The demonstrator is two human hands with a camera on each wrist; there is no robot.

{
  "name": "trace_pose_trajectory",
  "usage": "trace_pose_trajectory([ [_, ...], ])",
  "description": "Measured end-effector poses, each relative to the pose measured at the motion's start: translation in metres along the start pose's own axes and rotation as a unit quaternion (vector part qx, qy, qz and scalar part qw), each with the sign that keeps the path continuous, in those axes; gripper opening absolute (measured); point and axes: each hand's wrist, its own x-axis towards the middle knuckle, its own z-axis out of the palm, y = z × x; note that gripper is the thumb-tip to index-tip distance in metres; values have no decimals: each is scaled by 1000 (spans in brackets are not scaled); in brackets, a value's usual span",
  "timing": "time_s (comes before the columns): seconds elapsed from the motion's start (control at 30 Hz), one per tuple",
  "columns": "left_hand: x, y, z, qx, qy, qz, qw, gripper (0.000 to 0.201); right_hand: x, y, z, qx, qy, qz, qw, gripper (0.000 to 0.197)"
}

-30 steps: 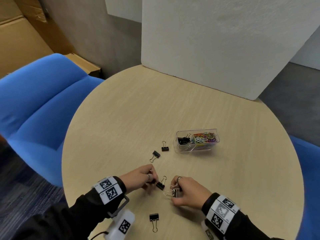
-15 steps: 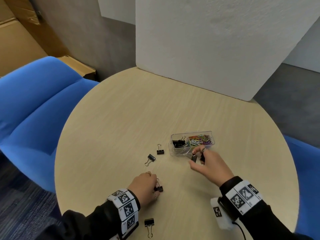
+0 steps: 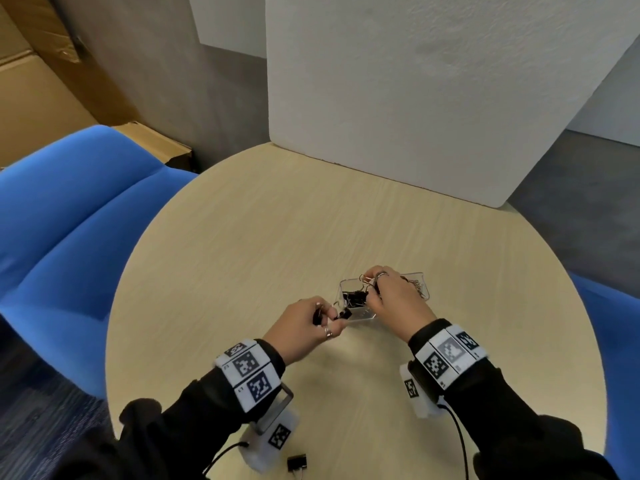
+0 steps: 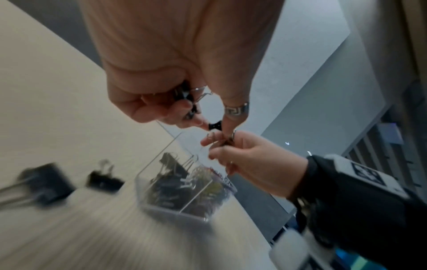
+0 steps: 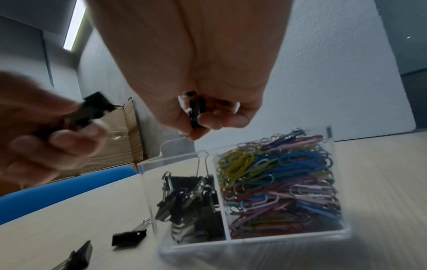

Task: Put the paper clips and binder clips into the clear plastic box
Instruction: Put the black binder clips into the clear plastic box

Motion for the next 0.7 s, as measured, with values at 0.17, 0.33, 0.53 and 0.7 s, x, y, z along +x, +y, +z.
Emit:
trace_pose_trajectory([
  [0.17,23,21,-1,30,39,-7,999,15,-4,8,2,108,21,-22,994,33],
  [0.33,40,35,6,208,4,6,978,25,-11,24,2,169,105,-8,980,29],
  [0.53,47,46,13,187,-59,13,981,30,-20,41,7,182,144,3,973,24],
  [0.7,52,45,19,173,-80,20,981,38,-25,47,10,170,155,2,973,23],
])
